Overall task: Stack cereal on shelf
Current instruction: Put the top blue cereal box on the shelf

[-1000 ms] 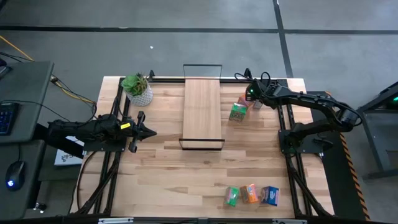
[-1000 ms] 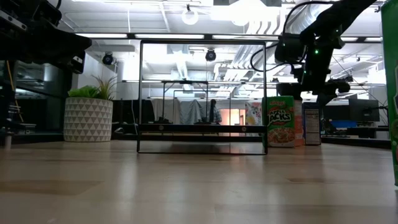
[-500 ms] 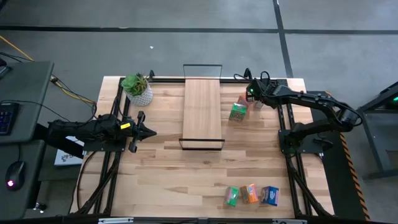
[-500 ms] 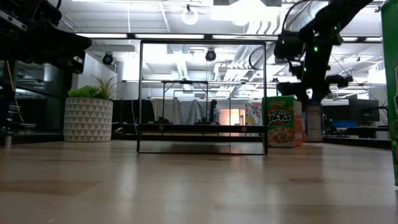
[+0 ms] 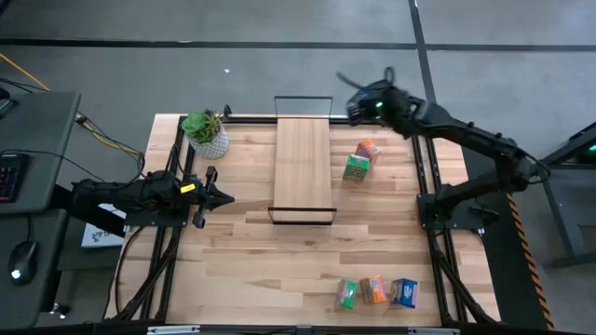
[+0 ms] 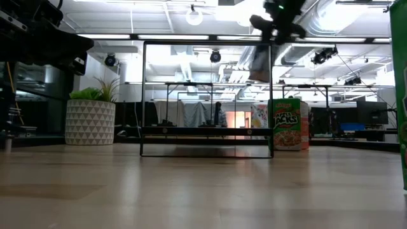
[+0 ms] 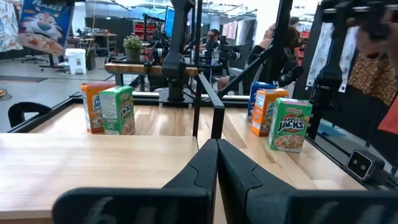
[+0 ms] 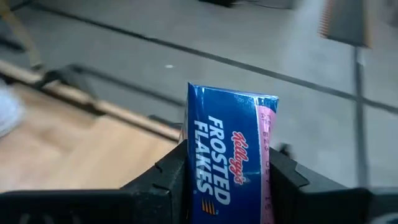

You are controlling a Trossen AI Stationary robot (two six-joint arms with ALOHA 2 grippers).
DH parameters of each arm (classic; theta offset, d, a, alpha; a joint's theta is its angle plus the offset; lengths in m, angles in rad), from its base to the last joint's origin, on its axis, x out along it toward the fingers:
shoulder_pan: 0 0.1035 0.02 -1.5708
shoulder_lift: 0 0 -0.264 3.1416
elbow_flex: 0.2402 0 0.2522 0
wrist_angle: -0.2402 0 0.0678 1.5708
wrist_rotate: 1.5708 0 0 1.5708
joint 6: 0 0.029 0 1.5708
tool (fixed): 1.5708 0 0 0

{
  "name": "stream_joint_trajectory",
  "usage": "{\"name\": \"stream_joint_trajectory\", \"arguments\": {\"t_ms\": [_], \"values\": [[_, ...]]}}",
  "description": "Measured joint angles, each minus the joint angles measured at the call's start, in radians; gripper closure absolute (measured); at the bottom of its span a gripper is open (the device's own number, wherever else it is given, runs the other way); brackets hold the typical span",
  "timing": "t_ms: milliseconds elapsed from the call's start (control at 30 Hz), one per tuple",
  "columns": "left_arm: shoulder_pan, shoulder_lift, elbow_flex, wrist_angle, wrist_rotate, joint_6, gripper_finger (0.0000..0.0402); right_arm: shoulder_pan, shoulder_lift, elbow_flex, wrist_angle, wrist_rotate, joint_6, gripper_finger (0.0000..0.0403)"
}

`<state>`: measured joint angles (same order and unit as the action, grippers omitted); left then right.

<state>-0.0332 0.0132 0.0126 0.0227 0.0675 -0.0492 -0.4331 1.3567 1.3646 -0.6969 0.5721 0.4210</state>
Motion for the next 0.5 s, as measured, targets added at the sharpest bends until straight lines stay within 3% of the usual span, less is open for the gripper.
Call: {"name": "stream_joint_trajectory", "arguments": {"t_ms": [233, 367, 500], "values": [[0.000, 0.000, 0.000, 0.000, 0.000, 0.000, 0.0398, 0.170, 0.235, 0.136, 0.005, 0.080, 0.001, 0.0269], [0.000, 0.000, 0.000, 0.000, 0.000, 0.000, 0.0398, 0.177, 0.338, 0.179, -0.004, 0.133, 0.024, 0.0269], [0.000, 0.000, 0.000, 0.000, 0.000, 0.000, 0.0398, 0.139, 0.395, 0.185, -0.005, 0.103, 0.081, 0.0269]]}}
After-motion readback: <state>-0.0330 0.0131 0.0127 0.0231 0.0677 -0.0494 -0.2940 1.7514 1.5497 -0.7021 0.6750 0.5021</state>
